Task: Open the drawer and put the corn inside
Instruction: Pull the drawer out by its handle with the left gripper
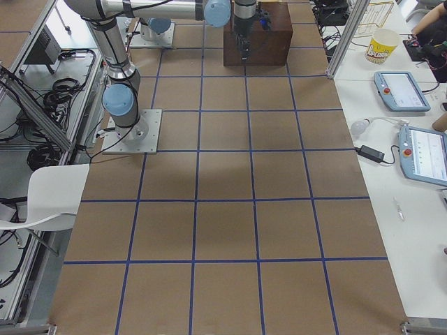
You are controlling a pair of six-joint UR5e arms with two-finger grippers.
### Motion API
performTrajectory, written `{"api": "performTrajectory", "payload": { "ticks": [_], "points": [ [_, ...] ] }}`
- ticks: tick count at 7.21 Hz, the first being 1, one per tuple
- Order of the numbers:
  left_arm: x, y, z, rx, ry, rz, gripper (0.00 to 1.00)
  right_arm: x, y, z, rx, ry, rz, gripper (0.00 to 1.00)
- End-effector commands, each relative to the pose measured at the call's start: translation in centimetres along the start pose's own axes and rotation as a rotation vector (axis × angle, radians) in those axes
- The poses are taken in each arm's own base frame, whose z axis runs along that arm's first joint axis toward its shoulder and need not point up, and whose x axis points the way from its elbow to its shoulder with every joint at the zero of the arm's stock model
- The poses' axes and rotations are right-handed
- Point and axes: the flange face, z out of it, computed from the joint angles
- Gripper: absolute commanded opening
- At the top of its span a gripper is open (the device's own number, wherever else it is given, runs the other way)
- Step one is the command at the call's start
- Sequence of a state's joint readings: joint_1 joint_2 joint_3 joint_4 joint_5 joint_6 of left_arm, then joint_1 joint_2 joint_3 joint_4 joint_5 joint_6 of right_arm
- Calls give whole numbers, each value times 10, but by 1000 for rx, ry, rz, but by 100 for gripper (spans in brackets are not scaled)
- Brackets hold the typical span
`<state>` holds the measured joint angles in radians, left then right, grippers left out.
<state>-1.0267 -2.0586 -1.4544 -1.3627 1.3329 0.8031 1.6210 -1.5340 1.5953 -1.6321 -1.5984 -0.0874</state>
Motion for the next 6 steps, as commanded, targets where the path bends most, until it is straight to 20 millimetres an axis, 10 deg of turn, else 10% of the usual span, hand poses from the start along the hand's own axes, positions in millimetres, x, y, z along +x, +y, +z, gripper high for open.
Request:
{"api": "performTrajectory", "payload": {
  "ticks": [1,6],
  "points": [
    [-2,2,0,-16,-16,8,100,1,0,0,0,0,3,100],
    [-12,5,-11,-4,-25,5,100,1,0,0,0,0,3,100]
  ]
}}
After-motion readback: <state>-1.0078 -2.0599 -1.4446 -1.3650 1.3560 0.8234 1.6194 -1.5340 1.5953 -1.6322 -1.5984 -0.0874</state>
